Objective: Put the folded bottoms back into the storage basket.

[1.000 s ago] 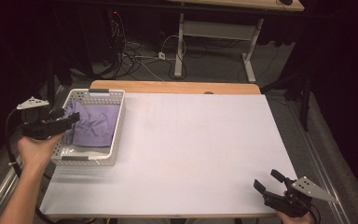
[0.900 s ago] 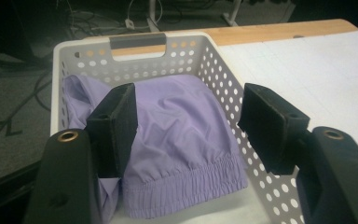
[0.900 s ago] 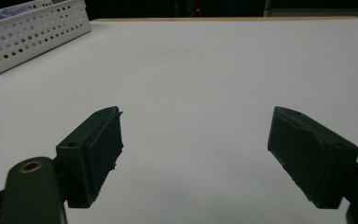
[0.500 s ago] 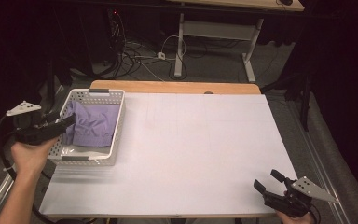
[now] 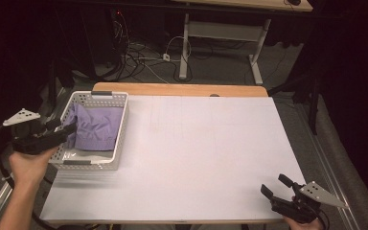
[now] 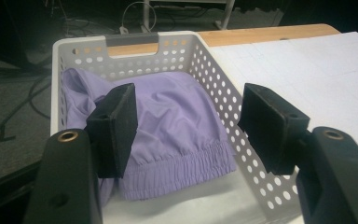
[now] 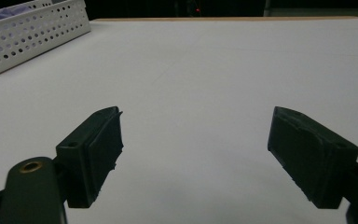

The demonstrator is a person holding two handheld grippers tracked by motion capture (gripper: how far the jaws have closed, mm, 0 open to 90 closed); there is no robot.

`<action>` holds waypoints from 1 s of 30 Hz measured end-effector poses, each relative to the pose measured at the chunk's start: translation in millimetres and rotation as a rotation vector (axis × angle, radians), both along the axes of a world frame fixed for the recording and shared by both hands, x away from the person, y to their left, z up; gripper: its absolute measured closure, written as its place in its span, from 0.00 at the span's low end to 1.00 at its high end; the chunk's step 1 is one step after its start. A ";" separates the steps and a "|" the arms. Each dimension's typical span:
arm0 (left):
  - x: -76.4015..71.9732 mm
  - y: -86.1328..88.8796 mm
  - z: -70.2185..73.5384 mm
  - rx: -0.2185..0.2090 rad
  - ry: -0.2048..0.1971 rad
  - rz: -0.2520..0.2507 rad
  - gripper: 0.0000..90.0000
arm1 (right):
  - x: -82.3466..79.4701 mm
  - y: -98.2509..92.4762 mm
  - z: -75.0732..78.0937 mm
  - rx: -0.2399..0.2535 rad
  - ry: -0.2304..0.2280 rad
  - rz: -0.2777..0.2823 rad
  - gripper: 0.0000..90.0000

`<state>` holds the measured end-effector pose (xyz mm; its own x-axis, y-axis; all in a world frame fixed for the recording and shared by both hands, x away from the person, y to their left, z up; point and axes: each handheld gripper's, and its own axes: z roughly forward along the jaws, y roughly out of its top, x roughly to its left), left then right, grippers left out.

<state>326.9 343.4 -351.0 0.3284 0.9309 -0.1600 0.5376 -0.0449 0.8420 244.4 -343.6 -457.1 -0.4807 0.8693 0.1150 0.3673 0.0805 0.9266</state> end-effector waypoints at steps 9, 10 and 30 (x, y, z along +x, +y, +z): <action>-12.0 -3.5 -0.6 -0.020 -0.014 -0.029 0.38 | 0.0 0.1 0.0 0.001 0.000 0.000 0.20; -13.3 -4.5 -0.6 -0.016 -0.014 -0.032 0.38 | 0.0 0.1 0.0 0.001 0.000 -0.001 0.20; -33.0 -23.2 -6.0 -0.002 -0.045 -0.086 0.36 | -0.1 0.0 0.0 0.001 0.000 -0.001 0.20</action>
<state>293.9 320.2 -357.1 0.4142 0.8985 -0.1455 0.4935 -0.0874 0.8653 244.3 -343.6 -457.1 -0.4800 0.8696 0.1154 0.3673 0.0798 0.9267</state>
